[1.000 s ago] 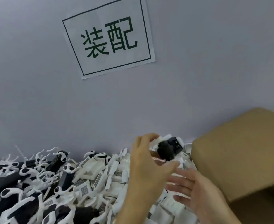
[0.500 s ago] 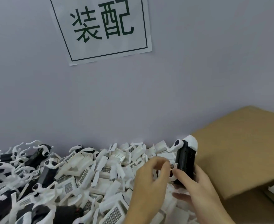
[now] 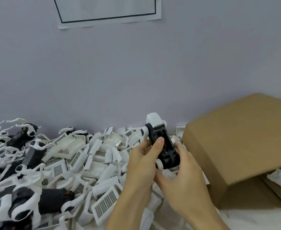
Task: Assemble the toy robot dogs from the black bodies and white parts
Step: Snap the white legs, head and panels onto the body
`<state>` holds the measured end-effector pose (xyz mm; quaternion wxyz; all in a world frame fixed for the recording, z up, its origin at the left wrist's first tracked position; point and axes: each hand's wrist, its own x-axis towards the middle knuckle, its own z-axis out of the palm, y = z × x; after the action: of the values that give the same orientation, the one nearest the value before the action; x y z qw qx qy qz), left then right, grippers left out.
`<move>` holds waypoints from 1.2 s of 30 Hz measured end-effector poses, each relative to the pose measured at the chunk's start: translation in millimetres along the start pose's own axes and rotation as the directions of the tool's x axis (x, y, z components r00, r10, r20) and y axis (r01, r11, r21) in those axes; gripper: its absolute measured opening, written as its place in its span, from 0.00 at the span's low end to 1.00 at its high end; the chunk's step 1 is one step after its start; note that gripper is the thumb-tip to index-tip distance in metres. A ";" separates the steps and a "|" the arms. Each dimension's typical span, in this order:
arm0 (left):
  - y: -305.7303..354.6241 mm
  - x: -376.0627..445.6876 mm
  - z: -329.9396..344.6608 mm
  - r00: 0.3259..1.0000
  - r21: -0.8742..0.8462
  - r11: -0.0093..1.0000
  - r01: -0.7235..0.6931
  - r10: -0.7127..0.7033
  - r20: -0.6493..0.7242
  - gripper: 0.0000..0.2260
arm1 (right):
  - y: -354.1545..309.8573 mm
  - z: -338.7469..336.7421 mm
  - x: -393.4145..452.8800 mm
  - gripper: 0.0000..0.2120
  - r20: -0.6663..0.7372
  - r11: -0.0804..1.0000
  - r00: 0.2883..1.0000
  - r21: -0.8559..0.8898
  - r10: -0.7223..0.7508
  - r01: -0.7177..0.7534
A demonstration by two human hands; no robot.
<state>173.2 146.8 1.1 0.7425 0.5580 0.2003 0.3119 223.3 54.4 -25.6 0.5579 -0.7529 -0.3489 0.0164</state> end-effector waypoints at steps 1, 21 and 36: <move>-1.2 0.3 1.0 1.000 -0.032 0.999 0.004 -0.004 -0.003 0.07 | 0.8 2.2 -0.4 0.27 -0.030 1.000 1.000 -0.016 -0.001 0.001; -10.8 3.0 -2.4 0.979 -0.051 0.994 -0.092 0.100 0.178 0.10 | 0.8 -7.0 -0.4 0.17 -0.177 0.996 0.983 0.063 -0.050 0.062; -18.0 0.4 -5.2 0.887 0.368 0.827 -0.425 0.298 0.353 0.17 | 9.9 -36.4 15.5 0.42 0.020 0.897 1.000 0.441 0.016 -0.023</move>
<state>174.5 147.5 -17.6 0.5460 0.7756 0.0472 0.3132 255.1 31.3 -14.7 0.7109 -0.6103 -0.3330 0.1063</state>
